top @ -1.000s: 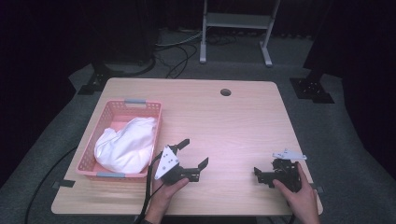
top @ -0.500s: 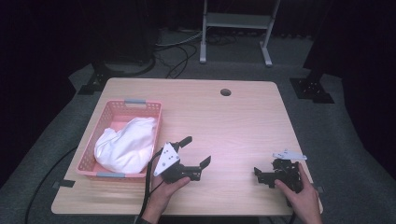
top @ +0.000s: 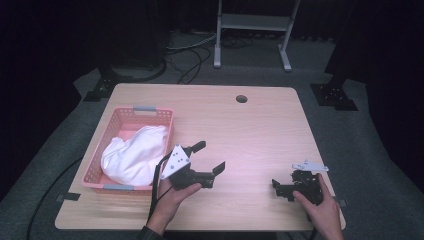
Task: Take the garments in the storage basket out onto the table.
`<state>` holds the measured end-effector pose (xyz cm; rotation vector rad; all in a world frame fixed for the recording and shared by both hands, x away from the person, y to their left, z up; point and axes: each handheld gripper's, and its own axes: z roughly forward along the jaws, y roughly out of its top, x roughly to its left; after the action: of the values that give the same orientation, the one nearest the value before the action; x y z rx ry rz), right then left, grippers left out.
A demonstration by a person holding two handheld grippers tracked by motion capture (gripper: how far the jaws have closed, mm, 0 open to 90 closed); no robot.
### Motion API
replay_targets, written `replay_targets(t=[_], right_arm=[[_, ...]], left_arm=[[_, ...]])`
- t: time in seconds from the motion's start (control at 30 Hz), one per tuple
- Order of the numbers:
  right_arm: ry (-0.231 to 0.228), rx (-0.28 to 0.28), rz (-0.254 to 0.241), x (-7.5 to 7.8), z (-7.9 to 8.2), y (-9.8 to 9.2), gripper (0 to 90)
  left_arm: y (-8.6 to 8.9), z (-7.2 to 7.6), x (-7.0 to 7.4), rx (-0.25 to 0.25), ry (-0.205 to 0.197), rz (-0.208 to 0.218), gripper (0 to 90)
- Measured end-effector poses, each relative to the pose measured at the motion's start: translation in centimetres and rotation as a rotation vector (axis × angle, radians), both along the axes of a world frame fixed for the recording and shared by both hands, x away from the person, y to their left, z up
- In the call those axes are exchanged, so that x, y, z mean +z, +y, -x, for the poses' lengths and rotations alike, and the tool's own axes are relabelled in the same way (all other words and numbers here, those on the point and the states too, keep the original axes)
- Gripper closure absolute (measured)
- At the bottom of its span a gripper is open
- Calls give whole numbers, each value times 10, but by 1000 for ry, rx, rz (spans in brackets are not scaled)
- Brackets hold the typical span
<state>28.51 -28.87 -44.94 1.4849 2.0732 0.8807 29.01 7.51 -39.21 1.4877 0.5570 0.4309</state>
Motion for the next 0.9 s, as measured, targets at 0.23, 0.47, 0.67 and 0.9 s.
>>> replay_targets(t=[0.23,0.47,0.67,0.9], right_arm=[[0,0,0,0,0,0,0],[0,0,0,0,0,0,0],[0,0,1,0,0,0,0],[0,0,1,0,0,0,0]], left_arm=[[6,-6,5,-4,17,-7,84],[7,-10,14,-32,0,-27,84],[9,-12,22,-46,1,-10,84],[14,-15,33,-55,14,-12,84]])
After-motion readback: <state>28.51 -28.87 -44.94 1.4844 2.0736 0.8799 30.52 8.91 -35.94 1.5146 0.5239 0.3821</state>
